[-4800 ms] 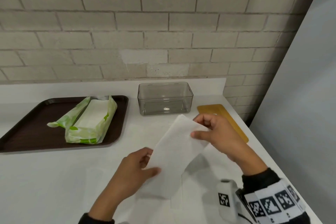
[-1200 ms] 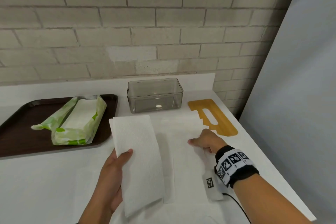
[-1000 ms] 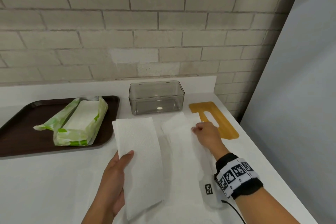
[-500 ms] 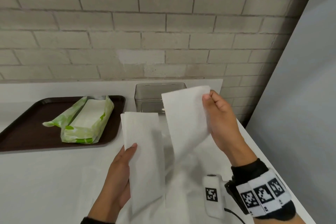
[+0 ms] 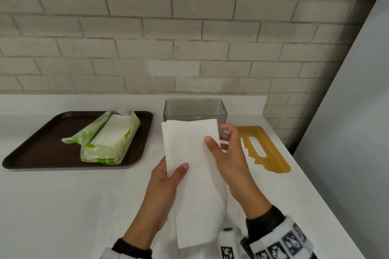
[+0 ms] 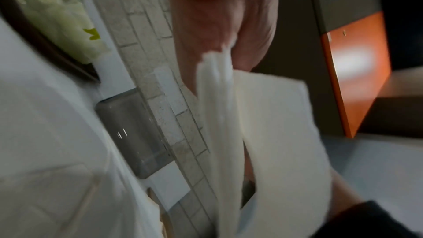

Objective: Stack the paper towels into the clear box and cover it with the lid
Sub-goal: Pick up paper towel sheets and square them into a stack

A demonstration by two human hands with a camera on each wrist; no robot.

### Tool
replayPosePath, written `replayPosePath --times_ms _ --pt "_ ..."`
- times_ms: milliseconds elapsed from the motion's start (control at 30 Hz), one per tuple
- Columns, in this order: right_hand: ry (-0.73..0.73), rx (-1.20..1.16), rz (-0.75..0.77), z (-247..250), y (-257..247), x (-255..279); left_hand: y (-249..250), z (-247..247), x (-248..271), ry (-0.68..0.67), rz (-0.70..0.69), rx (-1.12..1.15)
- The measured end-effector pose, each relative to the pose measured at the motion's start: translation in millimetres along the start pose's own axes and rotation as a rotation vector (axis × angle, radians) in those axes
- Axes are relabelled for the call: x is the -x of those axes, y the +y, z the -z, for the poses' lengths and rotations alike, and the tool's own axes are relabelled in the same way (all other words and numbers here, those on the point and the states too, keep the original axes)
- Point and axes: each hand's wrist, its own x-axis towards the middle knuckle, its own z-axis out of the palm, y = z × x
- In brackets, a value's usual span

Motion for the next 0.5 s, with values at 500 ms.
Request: replayPosePath --times_ms 500 --pt "-0.079 -0.179 0.000 10 34 2 -26 -29 -21 0.164 -0.151 -0.135"
